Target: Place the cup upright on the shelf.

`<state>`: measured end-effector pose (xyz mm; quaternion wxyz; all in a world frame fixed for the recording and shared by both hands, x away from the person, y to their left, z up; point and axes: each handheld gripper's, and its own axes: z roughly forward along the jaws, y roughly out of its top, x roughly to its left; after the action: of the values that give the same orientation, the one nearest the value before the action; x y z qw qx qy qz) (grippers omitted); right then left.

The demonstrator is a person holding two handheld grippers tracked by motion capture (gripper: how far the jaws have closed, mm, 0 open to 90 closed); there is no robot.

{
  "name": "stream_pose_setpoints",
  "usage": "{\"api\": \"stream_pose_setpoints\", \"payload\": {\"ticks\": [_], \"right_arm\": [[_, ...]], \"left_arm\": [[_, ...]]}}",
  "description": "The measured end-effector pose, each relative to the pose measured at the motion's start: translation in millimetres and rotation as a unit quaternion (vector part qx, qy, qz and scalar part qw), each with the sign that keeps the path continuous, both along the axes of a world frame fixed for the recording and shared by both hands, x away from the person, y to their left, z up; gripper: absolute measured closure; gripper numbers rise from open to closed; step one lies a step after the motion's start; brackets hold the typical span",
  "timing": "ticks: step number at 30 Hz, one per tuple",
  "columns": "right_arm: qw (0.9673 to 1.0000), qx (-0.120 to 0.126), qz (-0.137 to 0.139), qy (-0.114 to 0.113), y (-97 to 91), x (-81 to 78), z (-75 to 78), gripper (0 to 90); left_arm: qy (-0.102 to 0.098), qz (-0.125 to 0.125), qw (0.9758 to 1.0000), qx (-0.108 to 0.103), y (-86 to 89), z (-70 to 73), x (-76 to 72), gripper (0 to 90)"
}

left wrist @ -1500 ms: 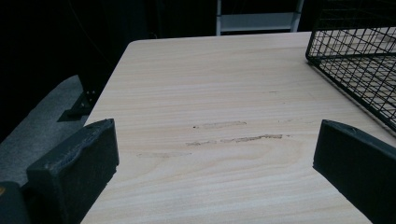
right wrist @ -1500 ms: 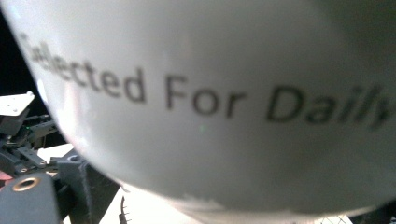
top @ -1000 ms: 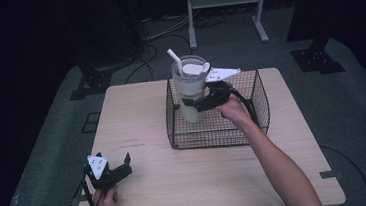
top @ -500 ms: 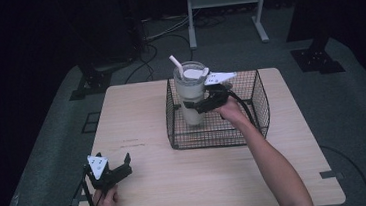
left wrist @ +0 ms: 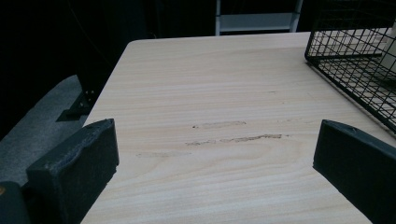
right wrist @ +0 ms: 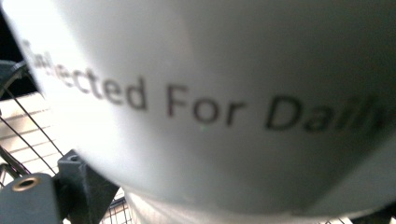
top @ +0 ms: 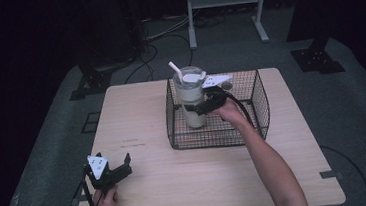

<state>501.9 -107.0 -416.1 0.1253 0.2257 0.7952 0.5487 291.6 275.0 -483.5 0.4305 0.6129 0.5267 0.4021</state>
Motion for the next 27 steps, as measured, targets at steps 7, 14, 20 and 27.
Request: {"api": "stream_pose_setpoints", "payload": {"ticks": [7,14,20,27], "right_arm": [[0.9998,-0.015,0.006,0.010,2.5,4.8,-4.3,8.4],[0.9995,-0.025,0.018,0.013,2.6,8.3,-10.3,8.3],[0.9992,-0.028,0.025,0.010,1.3,8.6,-12.1,8.2],[0.9991,-0.032,0.027,0.001,-2.0,6.0,-13.7,8.0]], "left_arm": [[0.001,0.000,1.0000,0.002,0.3,0.1,-0.2,0.0],[0.001,0.000,1.0000,0.001,0.4,0.2,-0.4,0.0],[0.002,0.000,1.0000,0.001,0.4,0.1,-0.3,0.0],[0.002,-0.001,1.0000,0.001,0.2,0.1,-0.3,0.0]]}}
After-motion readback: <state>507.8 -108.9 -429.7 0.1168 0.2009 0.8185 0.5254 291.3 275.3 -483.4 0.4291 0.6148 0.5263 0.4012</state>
